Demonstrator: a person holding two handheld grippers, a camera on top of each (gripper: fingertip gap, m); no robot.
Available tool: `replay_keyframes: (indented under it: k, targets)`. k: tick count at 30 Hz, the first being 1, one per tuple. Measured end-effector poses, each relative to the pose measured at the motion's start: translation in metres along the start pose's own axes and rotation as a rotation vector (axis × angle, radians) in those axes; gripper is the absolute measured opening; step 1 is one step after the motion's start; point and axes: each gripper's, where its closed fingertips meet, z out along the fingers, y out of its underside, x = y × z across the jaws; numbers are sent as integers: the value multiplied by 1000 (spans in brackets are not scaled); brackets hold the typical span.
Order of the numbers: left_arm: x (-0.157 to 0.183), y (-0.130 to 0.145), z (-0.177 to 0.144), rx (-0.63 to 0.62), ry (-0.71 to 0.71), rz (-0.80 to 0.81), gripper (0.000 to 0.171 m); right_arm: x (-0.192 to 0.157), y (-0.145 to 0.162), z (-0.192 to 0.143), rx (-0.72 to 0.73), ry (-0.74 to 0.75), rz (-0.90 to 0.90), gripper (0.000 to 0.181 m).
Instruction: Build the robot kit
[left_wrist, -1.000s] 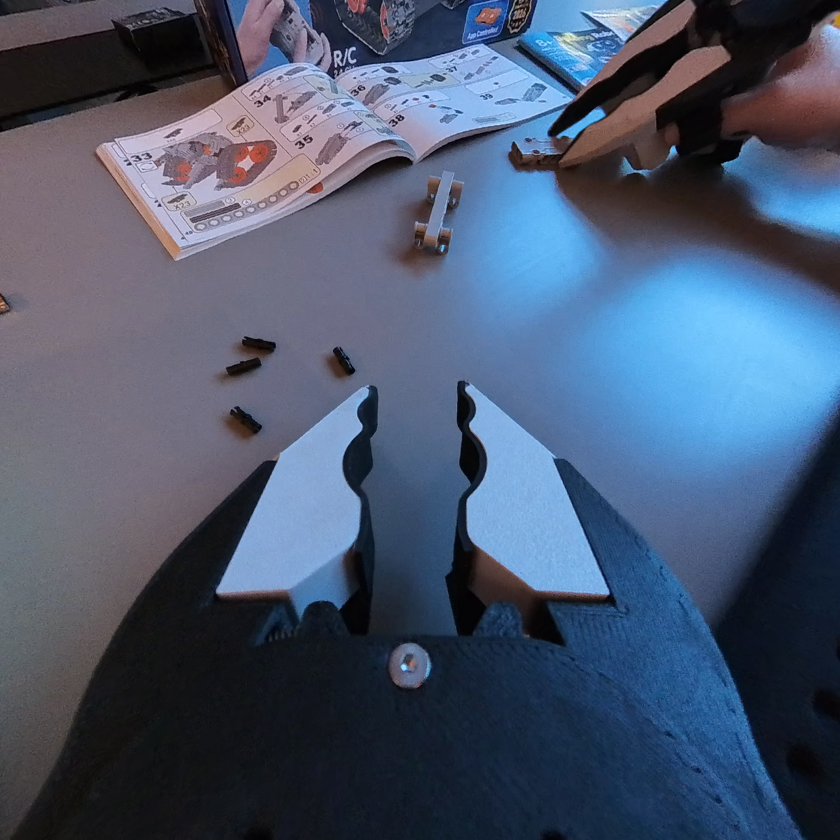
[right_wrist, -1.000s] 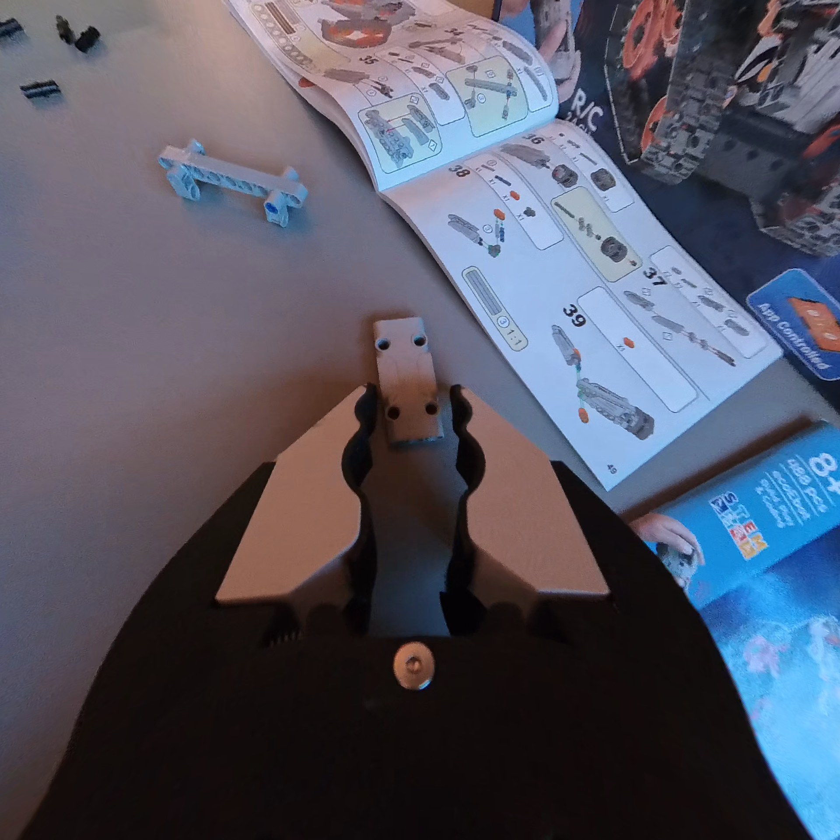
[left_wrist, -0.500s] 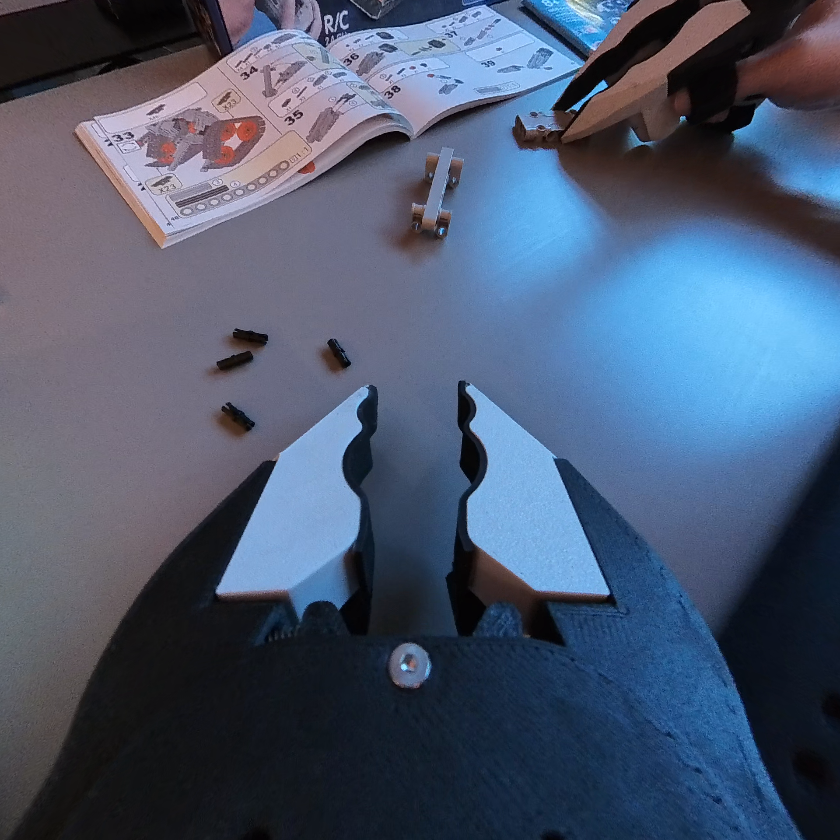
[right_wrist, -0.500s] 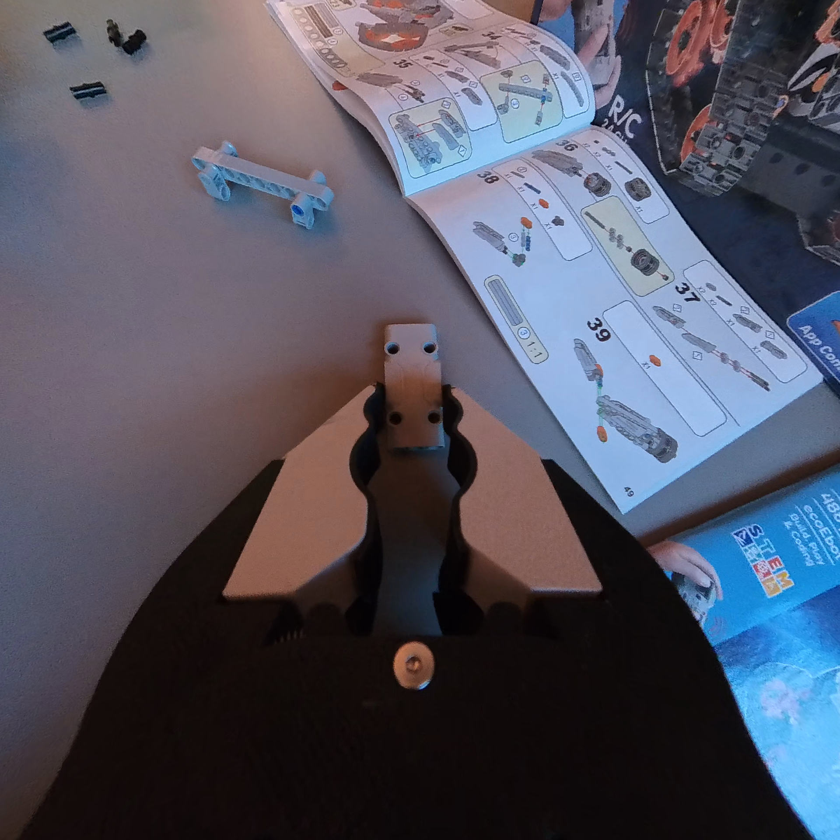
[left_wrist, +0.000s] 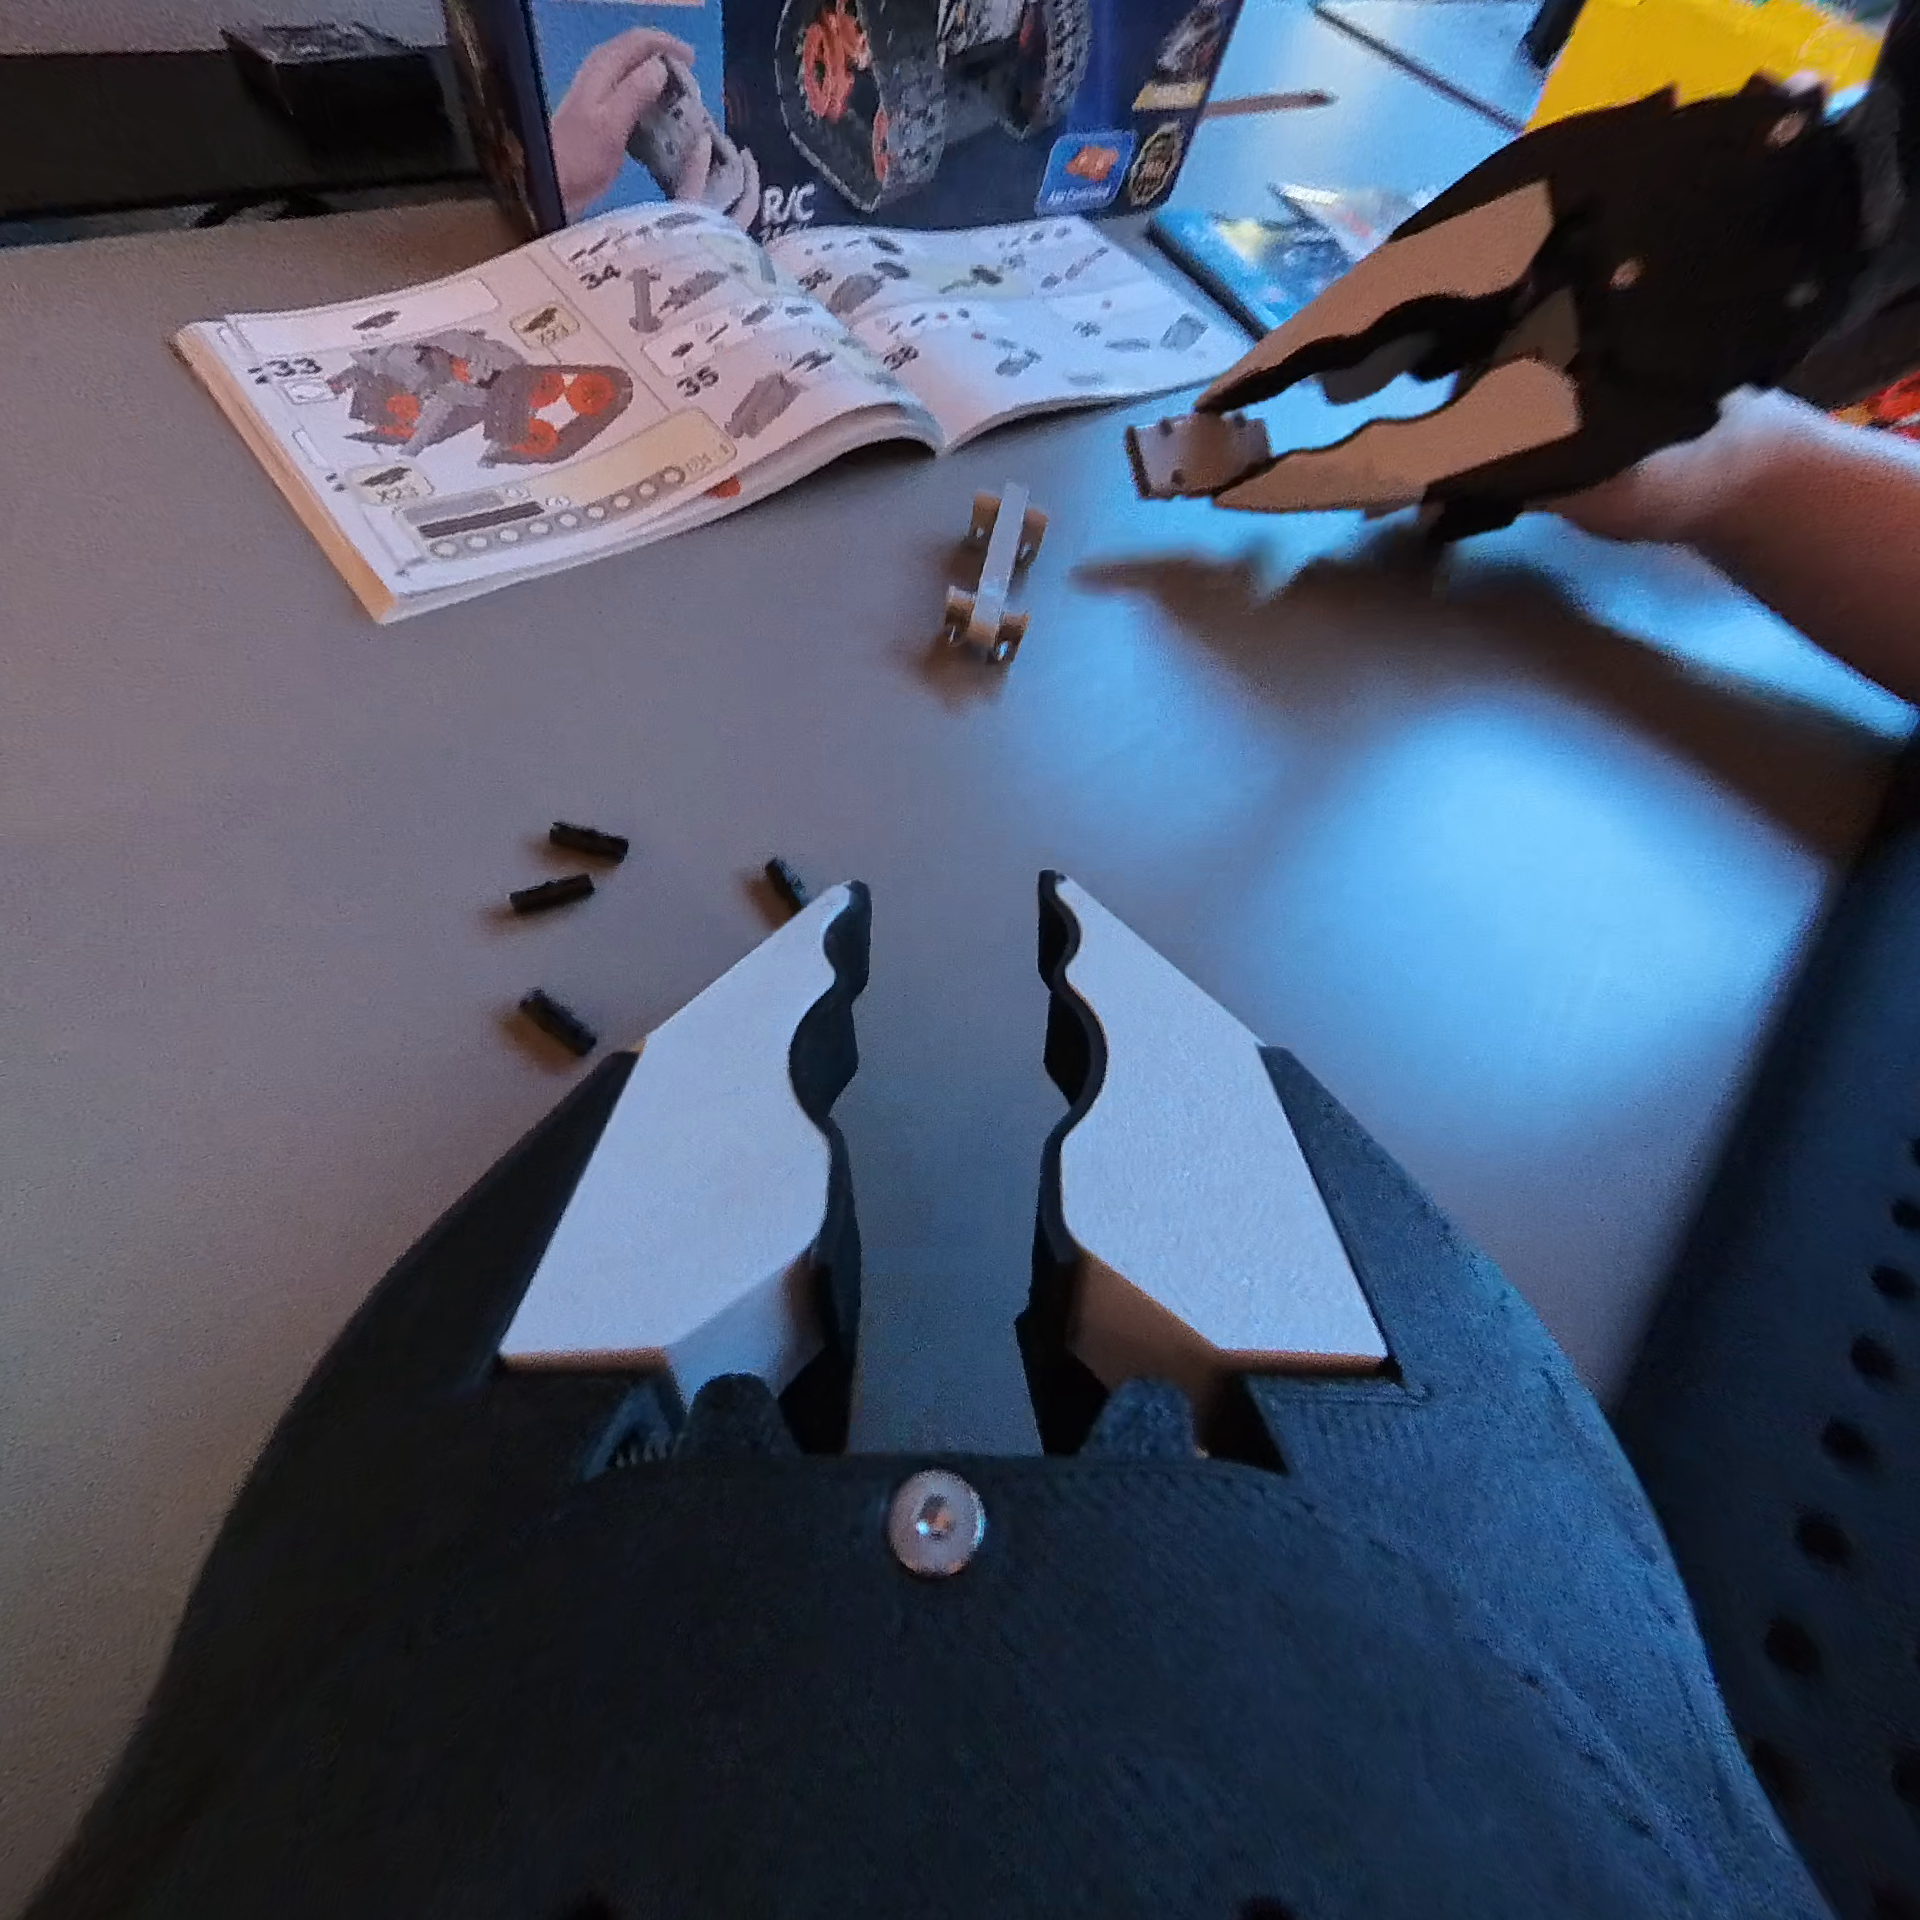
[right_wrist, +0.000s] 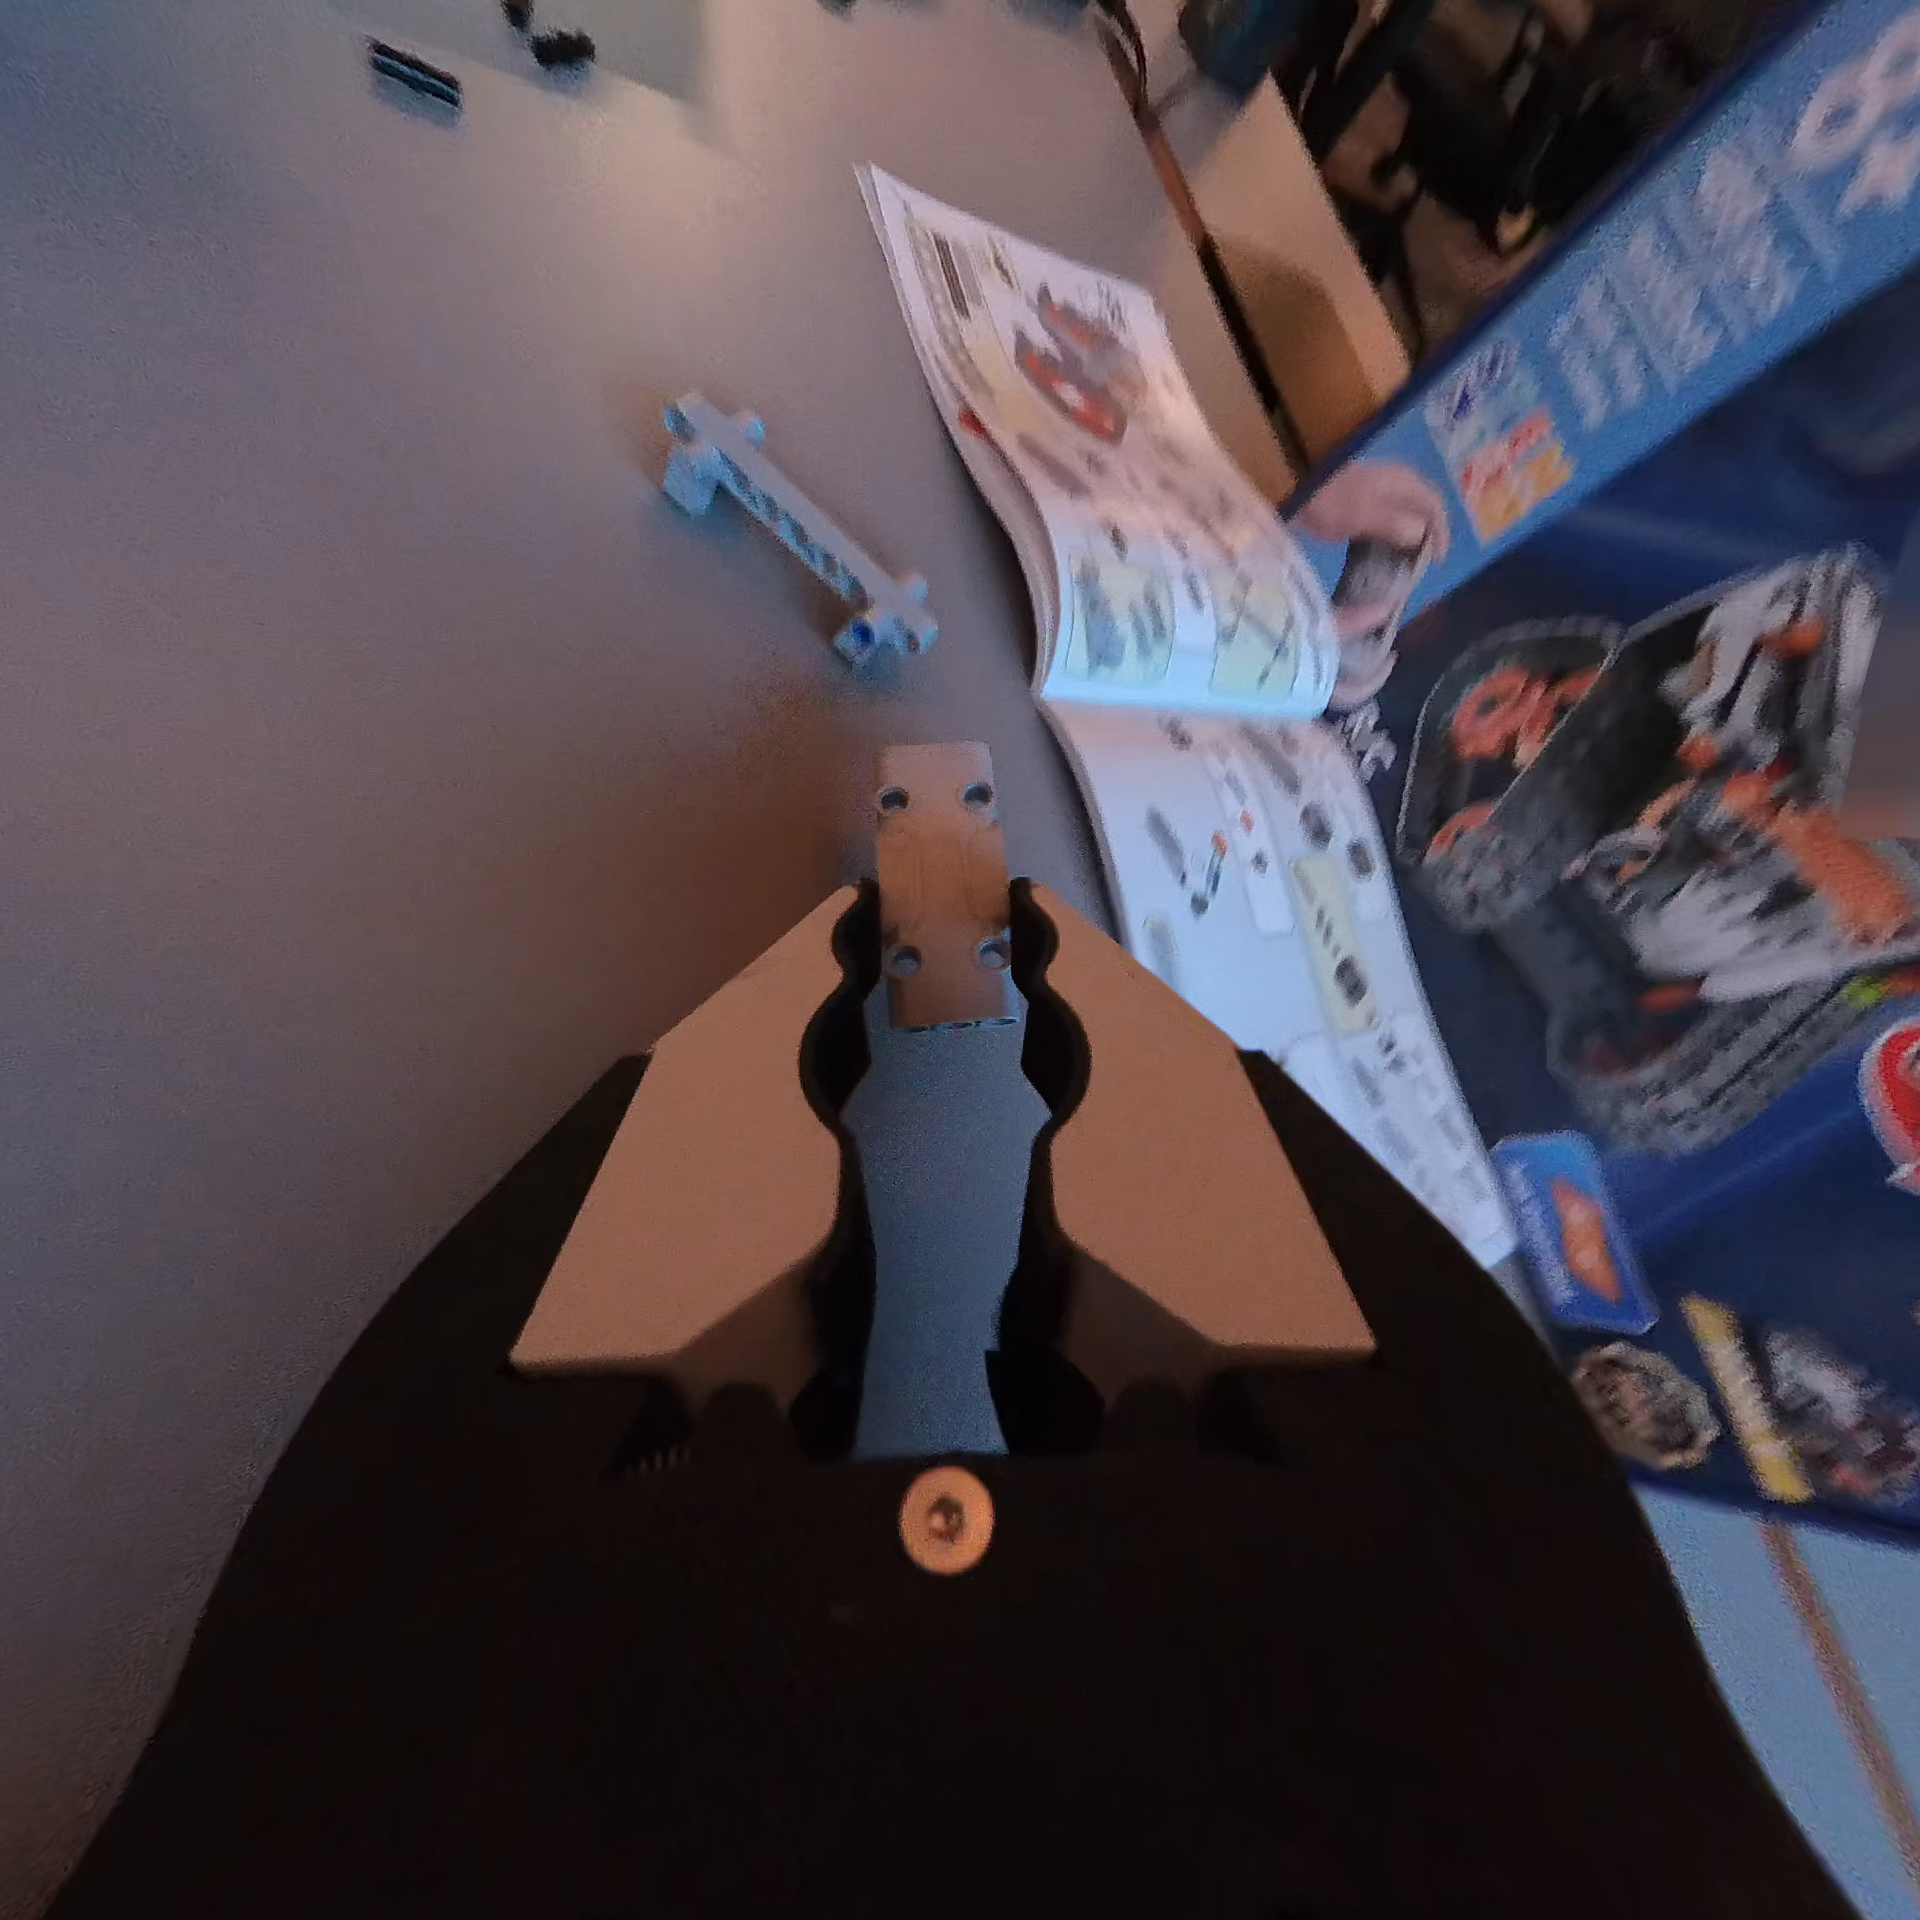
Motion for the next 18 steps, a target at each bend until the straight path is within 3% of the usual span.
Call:
replay_keyframes:
  k: [3,6,11,15,18]
  targets:
    - [4,-24,7,14,70,-14,32,6,-27,7,71,35,-107,24]
    - [-15,-62,23,-8,62,-65,31,11,-48,25,139,29,-65,24]
    - [-39,-144,52,-8,184,-271,35,21,-50,49,92,-5,-8,25]
    - [-43,-165,63,-42,220,-273,36,28,-46,50,49,-5,67,25]
    - [-34,-160,62,-93,305,-283,35,19,-71,48,163,-75,172,24]
